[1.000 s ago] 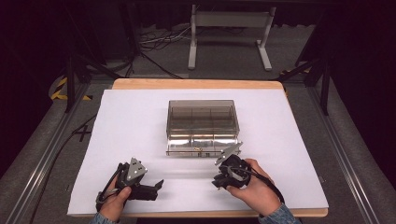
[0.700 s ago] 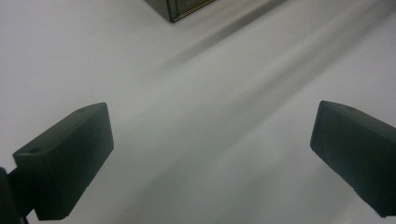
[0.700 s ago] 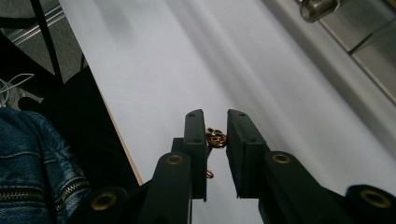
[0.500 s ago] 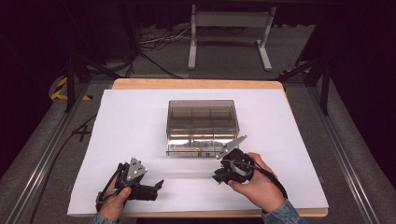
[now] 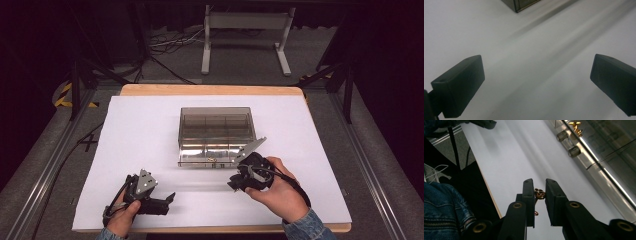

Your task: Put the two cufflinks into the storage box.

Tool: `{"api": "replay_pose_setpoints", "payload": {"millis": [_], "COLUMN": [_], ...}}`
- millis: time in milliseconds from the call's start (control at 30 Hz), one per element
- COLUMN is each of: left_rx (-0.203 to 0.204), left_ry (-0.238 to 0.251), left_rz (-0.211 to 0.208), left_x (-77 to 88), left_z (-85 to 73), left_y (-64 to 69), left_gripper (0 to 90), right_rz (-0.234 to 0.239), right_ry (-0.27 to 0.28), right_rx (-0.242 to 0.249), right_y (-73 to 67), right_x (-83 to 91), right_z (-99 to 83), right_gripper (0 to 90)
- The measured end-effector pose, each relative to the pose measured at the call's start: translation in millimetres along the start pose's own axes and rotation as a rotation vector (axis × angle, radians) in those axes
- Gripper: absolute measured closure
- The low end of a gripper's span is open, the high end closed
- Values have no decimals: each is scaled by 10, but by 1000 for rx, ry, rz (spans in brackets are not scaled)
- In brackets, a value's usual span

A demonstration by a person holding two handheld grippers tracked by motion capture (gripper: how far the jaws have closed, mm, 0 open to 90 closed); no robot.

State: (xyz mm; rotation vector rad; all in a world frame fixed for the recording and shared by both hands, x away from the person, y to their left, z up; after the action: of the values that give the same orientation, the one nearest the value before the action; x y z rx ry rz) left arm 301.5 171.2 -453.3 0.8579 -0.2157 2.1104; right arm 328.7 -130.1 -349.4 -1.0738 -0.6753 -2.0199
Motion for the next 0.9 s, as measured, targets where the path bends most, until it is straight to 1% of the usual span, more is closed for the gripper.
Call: {"api": "replay_pose_setpoints", "payload": {"millis": [67, 300, 567, 733, 900], "left_rx": [0, -3, -9, -6, -3], "left_ry": [1, 6, 11, 12, 15], "left_rz": [0, 2, 17, 15, 19], "left_x": [-1, 5, 7, 5, 5], "left_z": [0, 0, 0, -2, 0], "left_y": [0, 5, 4, 0, -4], "left_gripper": [0, 1, 0, 1, 1], "right_rz": [-3, -6, -12, -16, -16], "right_ry": [9, 12, 13, 11, 4], "right_rx": [-2, 5, 11, 10, 19], "right_y": [12, 26, 70, 98, 133], "right_x": [39, 122, 214, 238, 244], "right_z": [25, 94, 207, 261, 343], "right_gripper": [781, 781, 781, 781, 781]}}
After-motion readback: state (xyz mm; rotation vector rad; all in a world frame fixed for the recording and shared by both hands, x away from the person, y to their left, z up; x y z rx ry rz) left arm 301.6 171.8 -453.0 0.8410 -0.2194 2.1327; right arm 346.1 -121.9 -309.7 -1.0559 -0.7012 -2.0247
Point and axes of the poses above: each handheld gripper's, and its own axes: x roughly backward along the jaws, z roughly out of its top, y roughly to its right, the point moved 2 cm from there along -x, roughly forward along the jaws, and after that the axes turned 14 degrees about -z, right-handed, at the moved point
